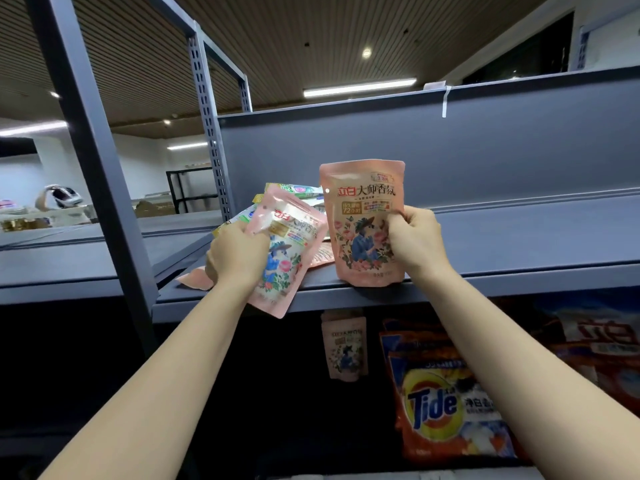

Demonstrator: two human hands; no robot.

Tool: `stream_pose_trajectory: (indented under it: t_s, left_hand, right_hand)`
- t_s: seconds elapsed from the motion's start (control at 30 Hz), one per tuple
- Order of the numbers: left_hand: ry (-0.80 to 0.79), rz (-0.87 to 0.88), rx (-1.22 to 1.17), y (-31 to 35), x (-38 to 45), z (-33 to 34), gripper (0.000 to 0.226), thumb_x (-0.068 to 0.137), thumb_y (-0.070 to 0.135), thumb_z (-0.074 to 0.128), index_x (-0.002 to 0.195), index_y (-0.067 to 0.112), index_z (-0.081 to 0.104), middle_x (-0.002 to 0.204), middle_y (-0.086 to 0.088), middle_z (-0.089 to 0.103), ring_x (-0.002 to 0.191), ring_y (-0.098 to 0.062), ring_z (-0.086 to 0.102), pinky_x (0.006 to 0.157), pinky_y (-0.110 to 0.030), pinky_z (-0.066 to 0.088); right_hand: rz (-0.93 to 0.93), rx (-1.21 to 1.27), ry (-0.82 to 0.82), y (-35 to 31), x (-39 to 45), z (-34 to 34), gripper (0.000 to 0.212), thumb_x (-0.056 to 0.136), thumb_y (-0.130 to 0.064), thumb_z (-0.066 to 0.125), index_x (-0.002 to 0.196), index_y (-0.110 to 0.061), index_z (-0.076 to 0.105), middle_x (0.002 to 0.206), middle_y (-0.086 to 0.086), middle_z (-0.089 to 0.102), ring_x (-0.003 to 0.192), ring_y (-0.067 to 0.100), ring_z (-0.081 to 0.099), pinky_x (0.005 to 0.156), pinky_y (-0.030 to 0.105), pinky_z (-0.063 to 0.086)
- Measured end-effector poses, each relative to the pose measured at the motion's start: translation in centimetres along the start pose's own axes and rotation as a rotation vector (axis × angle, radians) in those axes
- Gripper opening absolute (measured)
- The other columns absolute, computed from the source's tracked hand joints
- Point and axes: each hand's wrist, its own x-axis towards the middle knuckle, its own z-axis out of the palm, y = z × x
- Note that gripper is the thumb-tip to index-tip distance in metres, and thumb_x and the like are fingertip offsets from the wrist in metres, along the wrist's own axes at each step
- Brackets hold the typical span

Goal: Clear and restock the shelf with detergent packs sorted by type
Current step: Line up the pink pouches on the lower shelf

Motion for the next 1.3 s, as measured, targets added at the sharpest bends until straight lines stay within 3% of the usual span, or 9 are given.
stream_pose_trajectory:
  t_s: [0.13, 0.27, 0.5, 0.67, 0.83, 0.97, 1.13, 1.2, 1.3]
  left_hand:
    - [0.054, -0.099, -0.241, -0.4, -2.6, -0.3, 0.015, 0.072, 0.013, 0.052, 0.058, 0.009, 0.052, 0.056, -0.003, 0.044, 0.059, -0.027, 0.040, 0.054, -0.029, 0.029]
    - [0.081, -0.145, -0.389, -1.4, -5.4, 0.5, 0.043, 0.079, 0.032, 0.054, 0.049, 0.018, 0.028, 0.051, -0.001, 0.031, 0.053, -0.023, 0.028, 0.051, -0.029, 0.022]
    - [0.129, -0.260, -0.439, -6.1, -10.8, 3.0, 0.040, 0.074, 0.020, 0.052, 0.045, 0.017, 0.025, 0.040, 0.007, 0.021, 0.046, -0.016, 0.019, 0.048, -0.028, 0.016]
    - [-0.026, -0.334, -0.509, -10.9, -13.6, 5.8, 0.028, 0.071, 0.006, 0.048, 0.044, 0.013, 0.045, 0.045, 0.010, 0.035, 0.051, -0.015, 0.033, 0.052, -0.026, 0.028]
    - [-0.132, -0.492, -0.547, -14.3, -14.5, 7.9, 0.019, 0.078, 0.009, 0.053, 0.059, 0.006, 0.056, 0.062, -0.008, 0.054, 0.064, -0.021, 0.050, 0.060, -0.033, 0.041]
    - [-0.145, -0.621, -0.621, -15.5, -14.4, 9.4, 0.012, 0.088, -0.001, 0.050, 0.085, 0.002, 0.061, 0.080, -0.013, 0.062, 0.078, -0.025, 0.056, 0.070, -0.033, 0.044]
    - [-0.121, -0.798, -0.624, -18.5, -13.2, 12.2, 0.024, 0.091, 0.000, 0.052, 0.114, -0.006, 0.058, 0.112, -0.020, 0.061, 0.100, -0.035, 0.059, 0.078, -0.035, 0.043]
    - [-0.181, -0.787, -0.602, -19.6, -12.7, 13.0, 0.019, 0.092, 0.000, 0.048, 0.104, -0.003, 0.062, 0.110, -0.022, 0.063, 0.091, -0.034, 0.061, 0.072, -0.034, 0.043]
    - [-0.211, -0.747, -0.554, -20.7, -12.3, 14.3, 0.018, 0.089, -0.005, 0.047, 0.094, 0.001, 0.064, 0.090, -0.017, 0.063, 0.065, -0.021, 0.055, 0.048, -0.024, 0.045]
  right_hand:
    - [-0.033, 0.015, 0.104, 0.0, -2.0, -1.0, 0.034, 0.096, -0.019, 0.041, 0.077, -0.008, 0.068, 0.080, 0.002, 0.070, 0.085, 0.024, 0.066, 0.072, 0.039, 0.056]
    - [-0.065, 0.001, 0.121, 1.2, -3.9, -2.2, 0.035, 0.094, -0.017, 0.041, 0.076, 0.002, 0.064, 0.078, 0.015, 0.070, 0.078, 0.030, 0.067, 0.067, 0.049, 0.056]
    - [-0.019, -0.181, 0.035, 7.4, -8.2, -3.5, 0.036, 0.091, -0.016, 0.041, 0.062, -0.001, 0.055, 0.061, 0.016, 0.063, 0.058, 0.031, 0.059, 0.051, 0.039, 0.043]
    - [0.271, -0.201, -0.186, 11.8, -10.3, -2.8, 0.032, 0.091, -0.009, 0.038, 0.061, -0.003, 0.049, 0.060, 0.010, 0.053, 0.058, 0.024, 0.047, 0.054, 0.032, 0.029]
    - [0.689, -0.133, -0.368, 14.8, -9.9, -0.4, 0.031, 0.098, -0.010, 0.035, 0.067, -0.014, 0.036, 0.068, 0.002, 0.036, 0.057, 0.015, 0.035, 0.051, 0.028, 0.025]
    - [0.786, -0.073, -0.309, 17.8, -9.7, 2.2, 0.024, 0.098, -0.013, 0.041, 0.076, -0.017, 0.052, 0.076, -0.001, 0.050, 0.066, 0.012, 0.049, 0.070, 0.028, 0.043]
    - [0.862, -0.150, -0.201, 20.9, -7.8, 4.2, 0.037, 0.101, -0.013, 0.029, 0.128, 0.003, 0.048, 0.108, 0.020, 0.057, 0.105, 0.036, 0.053, 0.078, 0.034, 0.035]
    - [0.850, -0.167, -0.174, 22.1, -7.9, 5.0, 0.037, 0.101, -0.013, 0.029, 0.126, 0.003, 0.051, 0.118, 0.024, 0.056, 0.111, 0.038, 0.053, 0.084, 0.036, 0.040]
    - [0.884, -0.082, -0.131, 23.7, -7.8, 7.2, 0.028, 0.098, -0.012, 0.032, 0.113, -0.005, 0.056, 0.101, 0.017, 0.059, 0.103, 0.035, 0.058, 0.090, 0.038, 0.046]
